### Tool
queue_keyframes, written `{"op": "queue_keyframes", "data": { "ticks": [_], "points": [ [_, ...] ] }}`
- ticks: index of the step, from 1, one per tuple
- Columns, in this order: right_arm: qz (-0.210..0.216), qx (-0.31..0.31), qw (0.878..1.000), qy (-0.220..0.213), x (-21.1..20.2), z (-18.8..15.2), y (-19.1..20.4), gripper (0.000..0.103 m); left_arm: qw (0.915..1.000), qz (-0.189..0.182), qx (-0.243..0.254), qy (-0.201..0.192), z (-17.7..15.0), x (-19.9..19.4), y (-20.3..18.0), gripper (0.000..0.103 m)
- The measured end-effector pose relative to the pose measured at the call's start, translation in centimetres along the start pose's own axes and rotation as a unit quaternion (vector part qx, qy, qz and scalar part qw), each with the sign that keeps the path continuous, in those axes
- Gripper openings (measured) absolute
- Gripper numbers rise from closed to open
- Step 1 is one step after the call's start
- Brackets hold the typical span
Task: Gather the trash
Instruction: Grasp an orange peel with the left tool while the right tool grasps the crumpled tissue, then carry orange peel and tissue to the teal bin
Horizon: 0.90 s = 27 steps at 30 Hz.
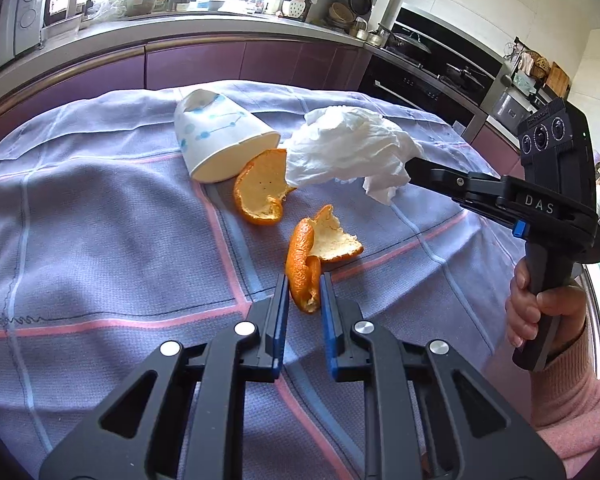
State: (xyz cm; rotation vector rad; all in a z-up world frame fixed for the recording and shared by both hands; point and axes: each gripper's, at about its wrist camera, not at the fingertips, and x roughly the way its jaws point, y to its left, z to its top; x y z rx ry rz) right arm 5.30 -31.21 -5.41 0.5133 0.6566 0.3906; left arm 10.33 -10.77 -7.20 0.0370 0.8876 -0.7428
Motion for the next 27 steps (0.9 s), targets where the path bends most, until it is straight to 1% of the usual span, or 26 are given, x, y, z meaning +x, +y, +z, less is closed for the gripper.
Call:
{"op": "queue_keyframes", "data": {
  "ticks": [4,12,19,27],
  "points": [
    [0.011,-0.006,1.0,0.002,0.5,0.2,0.8,0.003,0.9998,0.001,-0.006,-0.016,-0.5,-2.1,0.8,0.015],
    [0.034,-0.017,0.999,0.016,1.8,0.3,2.7,0.003,0.9987,0.017,-0.023,-0.041,-1.8,-5.9,3.0,0.015],
    [0.052,-0.029,0.998,0.029,3.1,0.1,4.8,0.003,0.9962,0.041,-0.045,-0.062,-3.0,-9.1,5.3,0.015],
    [0.076,-0.04,0.995,0.043,4.8,0.2,7.1,0.003,0.9915,0.071,-0.072,-0.083,-4.5,-12.6,7.9,0.015]
  ]
}}
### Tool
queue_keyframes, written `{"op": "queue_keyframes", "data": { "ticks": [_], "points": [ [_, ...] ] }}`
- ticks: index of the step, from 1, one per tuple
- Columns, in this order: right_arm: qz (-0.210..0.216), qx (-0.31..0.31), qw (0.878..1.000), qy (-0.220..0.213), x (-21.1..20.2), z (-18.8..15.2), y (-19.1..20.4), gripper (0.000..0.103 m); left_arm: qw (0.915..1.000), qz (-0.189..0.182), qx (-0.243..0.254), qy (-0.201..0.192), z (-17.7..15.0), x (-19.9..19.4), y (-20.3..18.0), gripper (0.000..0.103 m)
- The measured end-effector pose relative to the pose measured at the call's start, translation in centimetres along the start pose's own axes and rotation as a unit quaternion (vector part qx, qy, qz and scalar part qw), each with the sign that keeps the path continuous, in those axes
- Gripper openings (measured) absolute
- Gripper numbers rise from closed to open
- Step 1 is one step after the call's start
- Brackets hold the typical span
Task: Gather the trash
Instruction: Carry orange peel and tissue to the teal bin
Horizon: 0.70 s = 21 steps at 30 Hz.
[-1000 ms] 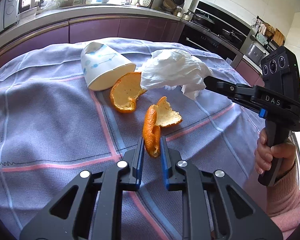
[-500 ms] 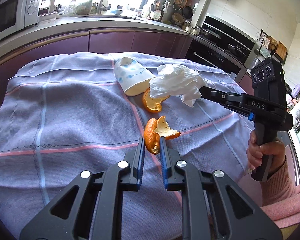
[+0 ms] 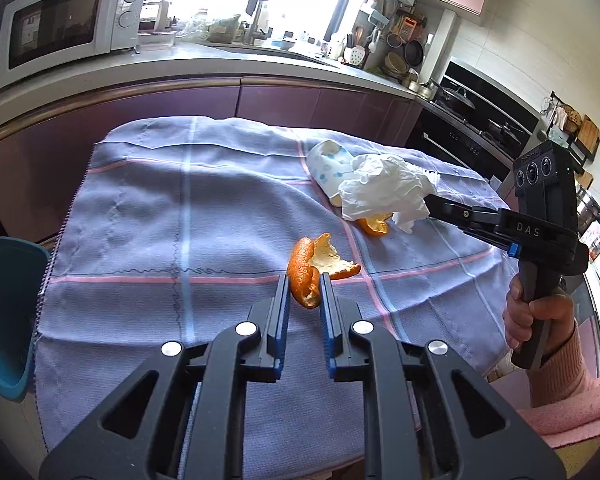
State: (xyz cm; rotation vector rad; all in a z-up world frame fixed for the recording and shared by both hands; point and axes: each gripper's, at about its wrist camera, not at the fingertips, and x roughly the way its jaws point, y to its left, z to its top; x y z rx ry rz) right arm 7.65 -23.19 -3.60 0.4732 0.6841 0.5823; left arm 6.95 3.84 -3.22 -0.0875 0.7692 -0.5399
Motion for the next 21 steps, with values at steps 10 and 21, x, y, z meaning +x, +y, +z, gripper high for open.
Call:
{"op": "queue_keyframes", "data": {
  "ticks": [10,21],
  "points": [
    [0.023,-0.022,0.999,0.023,3.0,0.5,2.7,0.003,0.9986,0.034,-0.025,-0.032,-0.2,-4.1,3.2,0.015],
    [0.054,-0.042,0.996,0.05,6.8,1.1,5.8,0.003,0.9937,0.074,-0.056,-0.062,-0.8,-8.3,6.8,0.015]
  ]
}}
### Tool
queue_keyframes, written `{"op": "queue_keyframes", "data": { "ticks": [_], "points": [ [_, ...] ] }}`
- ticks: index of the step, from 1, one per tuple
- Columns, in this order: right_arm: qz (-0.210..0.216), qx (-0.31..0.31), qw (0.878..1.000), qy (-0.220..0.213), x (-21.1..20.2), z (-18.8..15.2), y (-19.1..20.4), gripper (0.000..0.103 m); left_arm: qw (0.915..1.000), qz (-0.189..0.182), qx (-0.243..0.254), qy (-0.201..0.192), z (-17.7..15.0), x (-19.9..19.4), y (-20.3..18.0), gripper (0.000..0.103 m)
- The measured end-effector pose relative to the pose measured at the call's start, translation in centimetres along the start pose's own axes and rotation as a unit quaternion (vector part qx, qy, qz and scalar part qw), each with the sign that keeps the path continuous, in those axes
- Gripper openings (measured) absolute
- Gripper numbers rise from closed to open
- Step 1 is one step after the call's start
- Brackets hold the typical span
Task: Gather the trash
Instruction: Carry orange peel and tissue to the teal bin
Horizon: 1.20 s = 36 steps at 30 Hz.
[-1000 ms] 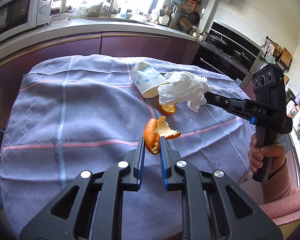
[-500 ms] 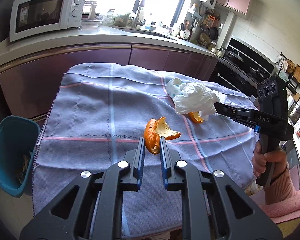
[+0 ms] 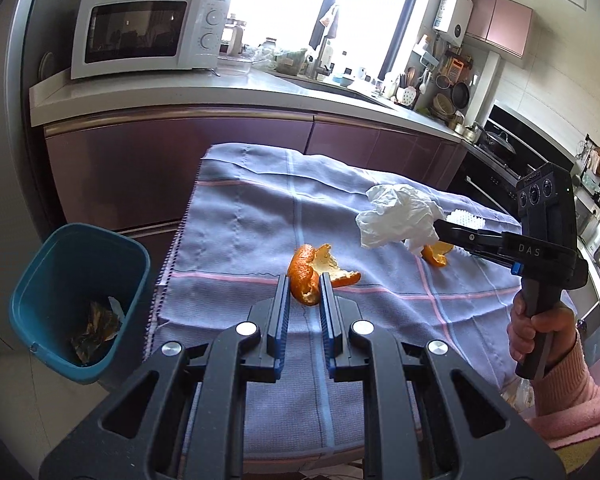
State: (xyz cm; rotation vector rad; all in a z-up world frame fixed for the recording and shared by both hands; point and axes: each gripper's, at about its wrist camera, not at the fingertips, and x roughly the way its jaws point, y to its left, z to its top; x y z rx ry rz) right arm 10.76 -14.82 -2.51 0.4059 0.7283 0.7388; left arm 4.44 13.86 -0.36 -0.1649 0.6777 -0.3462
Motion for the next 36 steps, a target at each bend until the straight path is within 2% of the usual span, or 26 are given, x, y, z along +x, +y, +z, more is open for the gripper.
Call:
{"op": "queue_keyframes", "data": {
  "ticks": [11,21,36],
  "points": [
    [0.029,-0.023,0.999,0.033,5.1,1.4,3.2,0.003,0.9983,0.043,-0.03,-0.024,0.2,-2.9,4.0,0.015],
    [0.05,-0.046,0.996,0.064,9.7,2.6,5.6,0.003,0.9934,0.092,-0.052,-0.045,0.5,-5.2,8.3,0.015],
    [0.053,-0.071,0.989,0.118,17.7,3.2,9.2,0.003,0.9826,0.152,-0.104,-0.026,-0.6,-4.2,15.8,0.015]
  ]
}}
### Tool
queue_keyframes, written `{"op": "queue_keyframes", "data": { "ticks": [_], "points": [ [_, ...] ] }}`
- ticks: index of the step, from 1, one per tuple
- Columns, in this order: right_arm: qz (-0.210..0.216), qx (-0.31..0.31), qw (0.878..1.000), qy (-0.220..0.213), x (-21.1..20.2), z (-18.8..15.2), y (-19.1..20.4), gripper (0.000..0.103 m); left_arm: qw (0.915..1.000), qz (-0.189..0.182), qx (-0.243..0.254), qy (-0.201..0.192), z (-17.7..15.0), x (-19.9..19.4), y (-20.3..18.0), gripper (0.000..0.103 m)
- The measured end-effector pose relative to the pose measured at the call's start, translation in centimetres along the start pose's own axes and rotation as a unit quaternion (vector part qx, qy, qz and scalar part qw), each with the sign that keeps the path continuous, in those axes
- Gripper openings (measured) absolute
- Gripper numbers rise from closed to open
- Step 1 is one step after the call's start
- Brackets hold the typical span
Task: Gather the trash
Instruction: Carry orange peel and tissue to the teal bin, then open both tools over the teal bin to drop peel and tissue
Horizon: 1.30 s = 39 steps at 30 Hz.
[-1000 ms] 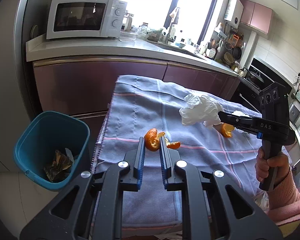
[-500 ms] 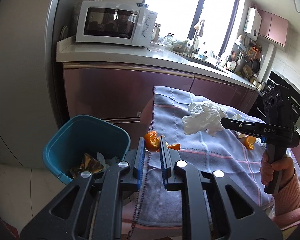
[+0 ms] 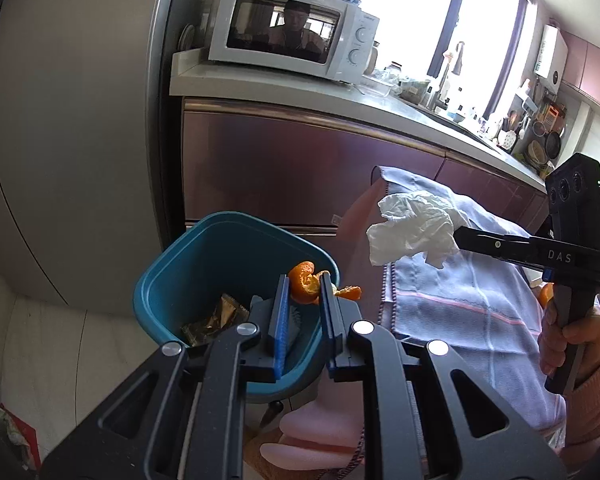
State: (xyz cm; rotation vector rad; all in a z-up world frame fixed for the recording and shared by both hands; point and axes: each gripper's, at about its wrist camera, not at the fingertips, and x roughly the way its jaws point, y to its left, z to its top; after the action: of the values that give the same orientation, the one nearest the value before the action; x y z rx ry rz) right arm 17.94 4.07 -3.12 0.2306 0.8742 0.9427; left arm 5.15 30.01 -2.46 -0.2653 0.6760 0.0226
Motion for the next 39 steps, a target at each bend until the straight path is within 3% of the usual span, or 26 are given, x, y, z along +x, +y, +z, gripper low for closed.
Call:
{"op": "queue_keyframes", "data": {
  "ticks": [16,26,39],
  "points": [
    [-0.018,0.006,0.998,0.067,8.5,1.5,0.6,0.003,0.998,0.041,-0.027,0.039,-0.7,5.7,3.3,0.015],
    [-0.05,0.015,0.993,0.105,12.6,1.6,0.6,0.006,0.9963,0.047,-0.037,0.062,-1.3,8.8,3.9,0.016],
    [-0.047,0.009,0.994,0.097,10.9,0.8,0.7,0.012,0.9961,0.035,-0.039,0.071,-1.8,10.0,3.3,0.02]
  ]
}}
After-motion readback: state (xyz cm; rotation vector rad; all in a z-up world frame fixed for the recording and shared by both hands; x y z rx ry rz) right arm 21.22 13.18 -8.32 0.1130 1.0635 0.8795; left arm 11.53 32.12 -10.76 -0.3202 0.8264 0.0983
